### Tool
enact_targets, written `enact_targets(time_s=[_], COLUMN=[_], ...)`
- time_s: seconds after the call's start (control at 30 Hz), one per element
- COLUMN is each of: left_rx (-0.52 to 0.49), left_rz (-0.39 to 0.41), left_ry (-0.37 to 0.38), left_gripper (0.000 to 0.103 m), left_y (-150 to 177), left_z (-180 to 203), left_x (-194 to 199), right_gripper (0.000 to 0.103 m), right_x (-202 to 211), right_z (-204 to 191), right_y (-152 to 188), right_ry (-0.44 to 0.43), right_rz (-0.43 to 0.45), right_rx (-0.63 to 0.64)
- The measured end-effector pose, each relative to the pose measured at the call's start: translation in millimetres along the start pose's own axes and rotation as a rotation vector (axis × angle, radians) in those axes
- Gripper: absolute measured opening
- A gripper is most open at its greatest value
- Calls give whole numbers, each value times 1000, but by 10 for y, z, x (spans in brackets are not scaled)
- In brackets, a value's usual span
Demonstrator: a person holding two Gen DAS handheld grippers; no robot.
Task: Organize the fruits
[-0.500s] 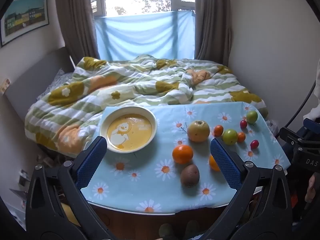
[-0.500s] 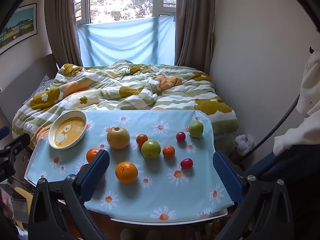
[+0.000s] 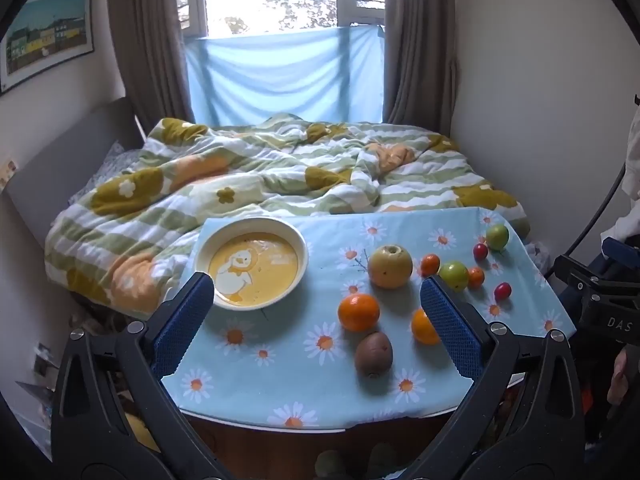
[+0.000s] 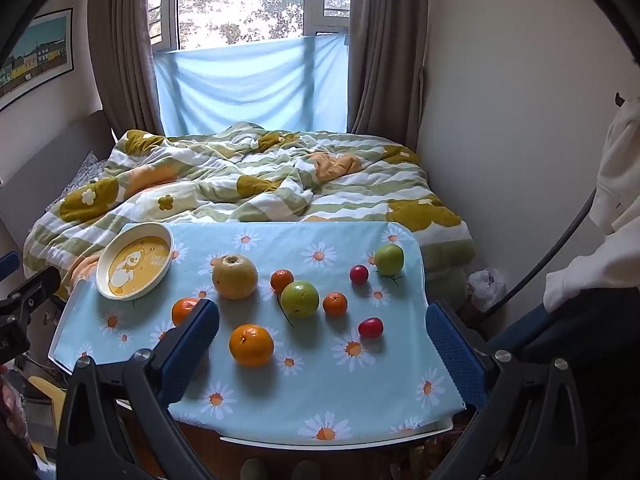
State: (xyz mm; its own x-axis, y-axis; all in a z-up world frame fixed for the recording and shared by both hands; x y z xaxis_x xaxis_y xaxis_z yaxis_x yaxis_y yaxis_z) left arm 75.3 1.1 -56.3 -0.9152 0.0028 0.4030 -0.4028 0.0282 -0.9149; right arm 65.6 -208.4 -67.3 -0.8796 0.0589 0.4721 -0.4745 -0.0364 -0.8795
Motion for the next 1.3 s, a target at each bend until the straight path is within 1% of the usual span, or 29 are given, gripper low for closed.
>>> enact_targets(time_s=[0.17,1.2,1.3], left_rx=[-8,-11,-11], left_rz=[2,8,9], left_ry=[-2,7,7], left_gripper=[103,103,103], left_y=[6,-77,-67], left_z=[57,50,49], left_x=[-14,-70,-59], right_gripper=[103,103,103], right_x=[22,50,70], right_z=[26,15,-3], right_y=[-34,-41,-83], right_ry=[0,-2,-4], right_rz=[5,9,11], right_rx=[-3,-7,-4])
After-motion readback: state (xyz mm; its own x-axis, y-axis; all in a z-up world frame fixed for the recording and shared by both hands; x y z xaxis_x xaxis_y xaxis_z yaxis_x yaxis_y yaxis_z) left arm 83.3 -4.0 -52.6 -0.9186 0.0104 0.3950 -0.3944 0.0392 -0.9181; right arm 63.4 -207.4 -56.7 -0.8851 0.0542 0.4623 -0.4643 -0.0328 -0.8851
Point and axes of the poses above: each gripper's, at about its wrist camera, not at the fingertips, and x roughly against the way its jaws point, z to its right, y to its underside, the point moved 10 cm from there along -x, roughly the way its jaws point, and after that the axes turned 15 degrees about z, right-handed, at the moved point
